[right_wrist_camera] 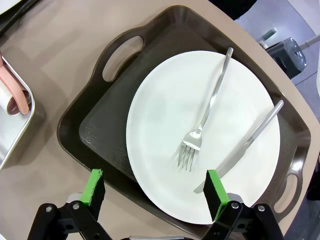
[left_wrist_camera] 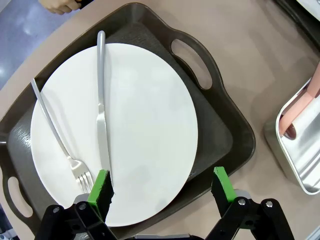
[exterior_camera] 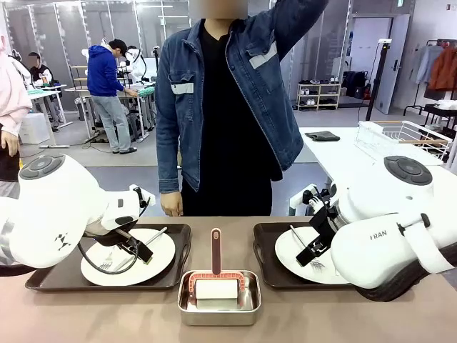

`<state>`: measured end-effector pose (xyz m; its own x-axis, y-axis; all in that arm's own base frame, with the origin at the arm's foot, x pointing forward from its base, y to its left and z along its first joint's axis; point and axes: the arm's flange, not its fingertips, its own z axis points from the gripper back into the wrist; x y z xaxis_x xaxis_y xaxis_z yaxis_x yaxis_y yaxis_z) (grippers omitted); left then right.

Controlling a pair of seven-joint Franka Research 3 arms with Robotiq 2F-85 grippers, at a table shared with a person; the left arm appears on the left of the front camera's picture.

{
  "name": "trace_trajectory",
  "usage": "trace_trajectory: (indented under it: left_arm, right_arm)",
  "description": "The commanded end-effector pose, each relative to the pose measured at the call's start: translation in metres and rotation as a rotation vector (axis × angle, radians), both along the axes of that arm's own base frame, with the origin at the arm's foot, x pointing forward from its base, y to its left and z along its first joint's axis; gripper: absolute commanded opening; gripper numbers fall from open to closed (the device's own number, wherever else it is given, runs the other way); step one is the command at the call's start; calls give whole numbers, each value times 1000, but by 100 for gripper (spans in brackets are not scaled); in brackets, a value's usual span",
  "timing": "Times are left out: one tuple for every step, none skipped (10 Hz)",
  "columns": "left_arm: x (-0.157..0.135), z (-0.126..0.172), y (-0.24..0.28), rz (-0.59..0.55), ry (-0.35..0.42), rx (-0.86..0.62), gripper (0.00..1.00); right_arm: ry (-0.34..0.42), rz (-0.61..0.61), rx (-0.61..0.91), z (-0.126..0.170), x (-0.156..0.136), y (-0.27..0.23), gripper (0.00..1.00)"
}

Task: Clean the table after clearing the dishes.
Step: When the left (or right) Handle tray is removed, use the left hand (or right hand) to clean the left (or right) side of the table with the Lint Roller.

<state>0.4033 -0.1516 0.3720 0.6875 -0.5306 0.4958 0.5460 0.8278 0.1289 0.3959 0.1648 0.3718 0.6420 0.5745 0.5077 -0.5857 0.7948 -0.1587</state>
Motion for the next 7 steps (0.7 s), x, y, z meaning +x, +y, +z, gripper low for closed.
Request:
trace_trajectory:
  left_arm:
    - [0,0,0,1,0,0,100]
    - [0,0,0,1,0,0,100]
    - [0,0,0,1,0,0,100]
    - [0,0,0,1,0,0,100]
    - [0,0,0,1,0,0,100]
    - [0,0,0,1,0,0,100]
    - [0,0,0,1,0,0,100]
  right_arm:
    - [0,-1,1,0,0,0,100]
    - [0,-1,1,0,0,0,100]
    - [0,-1,1,0,0,0,100]
    - [0,-1,1,0,0,0,100]
    - [0,-1,1,0,0,0,100]
    - [0,-1,1,0,0,0,100]
    - [0,-1,1,0,0,0,100]
